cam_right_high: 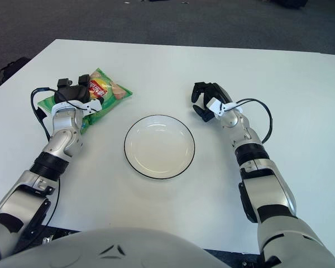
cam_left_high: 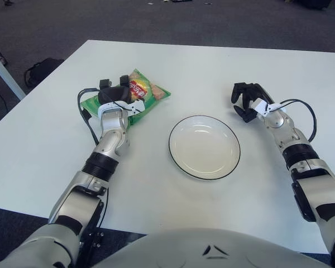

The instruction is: Put the snack into the plate.

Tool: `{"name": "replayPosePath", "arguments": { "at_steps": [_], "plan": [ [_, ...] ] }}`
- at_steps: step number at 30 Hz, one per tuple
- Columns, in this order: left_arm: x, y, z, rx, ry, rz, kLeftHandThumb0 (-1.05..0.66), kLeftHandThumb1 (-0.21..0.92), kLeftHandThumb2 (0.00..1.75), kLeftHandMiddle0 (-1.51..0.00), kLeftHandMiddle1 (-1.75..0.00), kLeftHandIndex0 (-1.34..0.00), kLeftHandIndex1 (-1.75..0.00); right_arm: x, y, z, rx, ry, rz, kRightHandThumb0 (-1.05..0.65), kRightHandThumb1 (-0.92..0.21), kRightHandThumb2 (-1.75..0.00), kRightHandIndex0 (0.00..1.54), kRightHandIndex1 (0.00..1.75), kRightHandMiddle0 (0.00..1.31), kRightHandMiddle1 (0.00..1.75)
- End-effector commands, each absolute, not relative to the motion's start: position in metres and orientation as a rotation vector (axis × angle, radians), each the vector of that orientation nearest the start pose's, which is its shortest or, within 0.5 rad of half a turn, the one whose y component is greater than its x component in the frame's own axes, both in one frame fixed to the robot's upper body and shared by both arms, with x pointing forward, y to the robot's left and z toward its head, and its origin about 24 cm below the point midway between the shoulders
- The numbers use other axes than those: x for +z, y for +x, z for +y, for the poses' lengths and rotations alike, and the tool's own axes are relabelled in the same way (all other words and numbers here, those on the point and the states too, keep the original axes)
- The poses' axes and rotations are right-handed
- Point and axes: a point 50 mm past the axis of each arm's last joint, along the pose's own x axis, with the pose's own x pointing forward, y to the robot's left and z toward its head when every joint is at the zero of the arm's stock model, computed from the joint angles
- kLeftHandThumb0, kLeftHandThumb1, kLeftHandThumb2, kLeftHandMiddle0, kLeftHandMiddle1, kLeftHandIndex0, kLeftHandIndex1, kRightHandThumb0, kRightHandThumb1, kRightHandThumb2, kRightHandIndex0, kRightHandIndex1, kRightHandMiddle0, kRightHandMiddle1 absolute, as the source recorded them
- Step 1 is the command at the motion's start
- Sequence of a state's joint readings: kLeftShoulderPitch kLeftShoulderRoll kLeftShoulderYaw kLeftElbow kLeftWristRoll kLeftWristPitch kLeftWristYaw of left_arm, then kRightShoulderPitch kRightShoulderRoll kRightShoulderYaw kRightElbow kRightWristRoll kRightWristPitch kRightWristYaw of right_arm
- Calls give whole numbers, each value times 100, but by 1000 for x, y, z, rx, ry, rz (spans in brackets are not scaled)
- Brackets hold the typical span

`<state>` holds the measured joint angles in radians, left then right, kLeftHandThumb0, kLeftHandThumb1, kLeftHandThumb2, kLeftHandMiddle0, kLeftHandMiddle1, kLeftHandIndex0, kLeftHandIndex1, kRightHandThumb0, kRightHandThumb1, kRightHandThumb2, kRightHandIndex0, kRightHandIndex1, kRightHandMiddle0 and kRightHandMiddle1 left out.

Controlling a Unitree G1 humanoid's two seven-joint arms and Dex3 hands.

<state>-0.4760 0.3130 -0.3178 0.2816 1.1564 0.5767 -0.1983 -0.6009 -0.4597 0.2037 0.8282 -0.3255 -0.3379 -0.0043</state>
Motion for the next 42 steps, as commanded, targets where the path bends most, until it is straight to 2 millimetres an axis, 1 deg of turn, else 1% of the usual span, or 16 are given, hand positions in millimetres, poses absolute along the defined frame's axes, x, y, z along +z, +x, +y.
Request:
{"name": "replayPosePath", "arguments": {
  "at_steps": [1,3,4,5,6,7,9,11,12,15,17,22,29,31,36,42],
  "plan": [
    [48,322,184,-19,1536,432,-98,92,70,-36,-142,0,-117,29,332,-215,259,-881,110,-1,13,-175,91,175,85,153],
    [47,323,186,-12,1543,418,-89,84,74,-42,-153,-2,-145,29,332,-215,258,-881,110,-1,13,-175,91,175,84,154],
    [47,324,188,-8,1546,409,-73,71,87,-49,-160,-18,-156,30,332,-215,257,-880,110,-1,13,-175,91,175,84,154],
    [47,325,189,4,1553,388,-67,66,92,-52,-163,-25,-159,29,332,-215,256,-876,112,-1,13,-175,91,175,84,155],
    [46,326,190,12,1557,373,-43,47,109,-65,-150,-39,-165,29,332,-215,255,-874,113,-1,12,-174,90,175,83,155],
    [46,326,190,17,1560,363,-35,40,115,-70,-145,-44,-167,29,332,-215,255,-872,114,-1,12,-174,90,175,83,155],
    [45,327,192,43,1574,314,-15,19,134,-82,-134,-62,-171,29,332,-215,254,-864,118,-1,10,-172,88,175,82,155],
    [43,329,194,63,1579,280,-8,10,151,-77,-154,-67,-173,28,331,-216,254,-859,120,-1,9,-171,88,175,82,155],
    [42,329,195,68,1578,272,-5,3,155,-85,-144,-74,-174,28,331,-216,254,-858,120,-1,9,-171,87,175,82,154],
    [38,331,199,80,1568,241,-2,-8,162,-97,-134,-80,-174,28,331,-216,256,-857,122,-1,8,-170,87,175,82,154],
    [36,331,201,83,1560,215,-1,-10,167,-100,-139,-77,-174,28,331,-217,257,-857,123,-1,8,-169,86,175,82,154],
    [37,333,204,94,1478,126,0,-10,170,-99,-150,-72,-175,29,331,-218,259,-869,124,-1,8,-169,87,175,82,153],
    [68,337,200,127,1384,7,0,-10,173,-97,-159,-70,-175,28,331,-219,263,-881,132,-1,10,-171,87,175,84,153],
    [71,338,201,130,1372,-2,0,-10,173,-97,-160,-70,-175,28,331,-219,263,-880,133,-1,10,-171,87,175,84,153],
    [95,346,207,159,1326,-47,0,-10,174,-96,-161,-70,-175,27,331,-219,263,-868,137,-1,6,-168,85,175,81,154],
    [118,349,208,197,1301,-129,0,-10,174,-97,-160,-70,-175,27,332,-218,267,-875,135,-1,6,-168,85,175,81,153]
  ]
}}
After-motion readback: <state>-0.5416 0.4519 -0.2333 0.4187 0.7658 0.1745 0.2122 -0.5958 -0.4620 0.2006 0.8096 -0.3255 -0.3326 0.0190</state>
